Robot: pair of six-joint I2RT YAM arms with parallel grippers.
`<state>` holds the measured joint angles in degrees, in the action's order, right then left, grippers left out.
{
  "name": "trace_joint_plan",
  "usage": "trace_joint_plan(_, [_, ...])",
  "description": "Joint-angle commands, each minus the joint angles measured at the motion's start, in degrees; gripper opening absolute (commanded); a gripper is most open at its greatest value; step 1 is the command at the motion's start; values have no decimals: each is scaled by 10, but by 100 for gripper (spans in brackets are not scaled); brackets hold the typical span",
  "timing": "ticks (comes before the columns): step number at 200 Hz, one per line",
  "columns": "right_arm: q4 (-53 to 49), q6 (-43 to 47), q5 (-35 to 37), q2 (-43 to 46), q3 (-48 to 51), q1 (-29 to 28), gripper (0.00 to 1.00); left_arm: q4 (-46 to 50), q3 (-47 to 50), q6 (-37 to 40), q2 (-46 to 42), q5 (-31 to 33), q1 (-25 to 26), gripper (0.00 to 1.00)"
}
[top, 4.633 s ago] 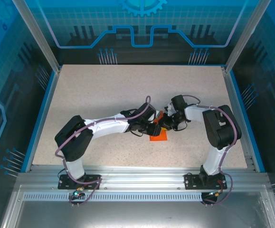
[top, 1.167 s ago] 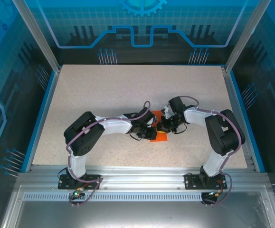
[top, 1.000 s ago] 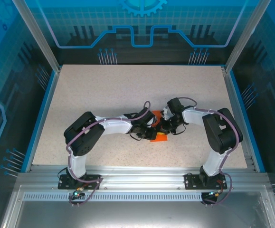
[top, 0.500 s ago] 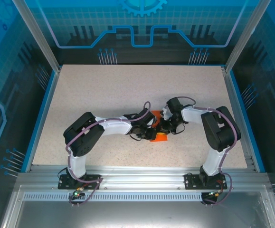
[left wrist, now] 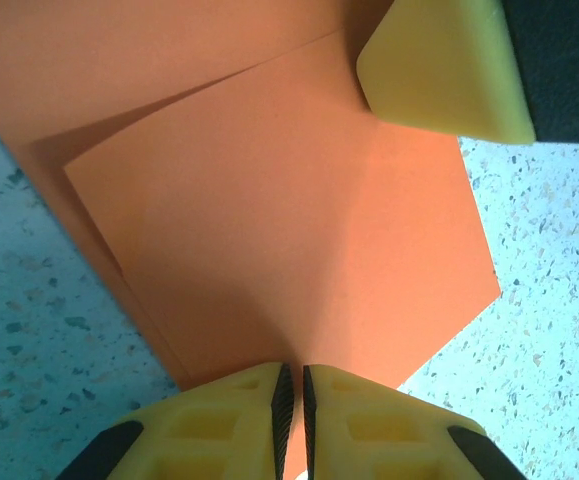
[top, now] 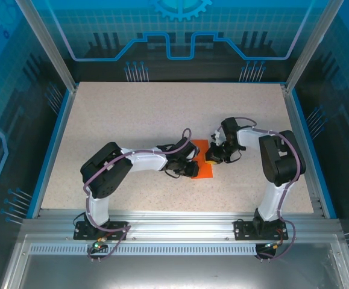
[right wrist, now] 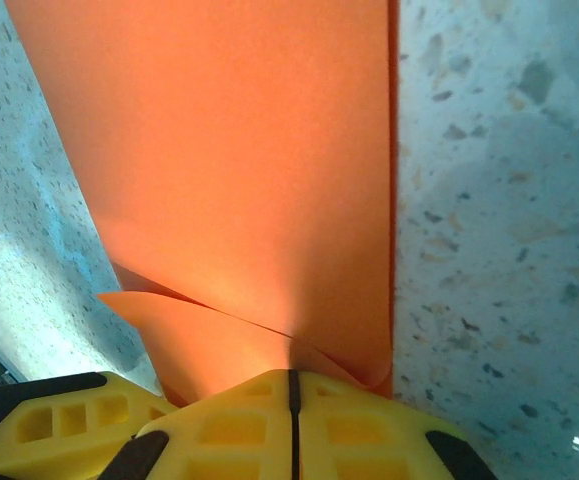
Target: Fold a paper plane with a square sheet of paper (fold left side to right side)
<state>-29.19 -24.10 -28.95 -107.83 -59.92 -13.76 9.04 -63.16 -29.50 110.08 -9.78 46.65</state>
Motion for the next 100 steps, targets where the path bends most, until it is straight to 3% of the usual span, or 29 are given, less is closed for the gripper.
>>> trace_joint_plan(1, [9,12,70,-21,-22,25,7,82,27,14,14,25,3,18])
trace_joint_plan(100, [22,11,43,-26,-2,28,7,53,-28,23,-54,-43,3,22])
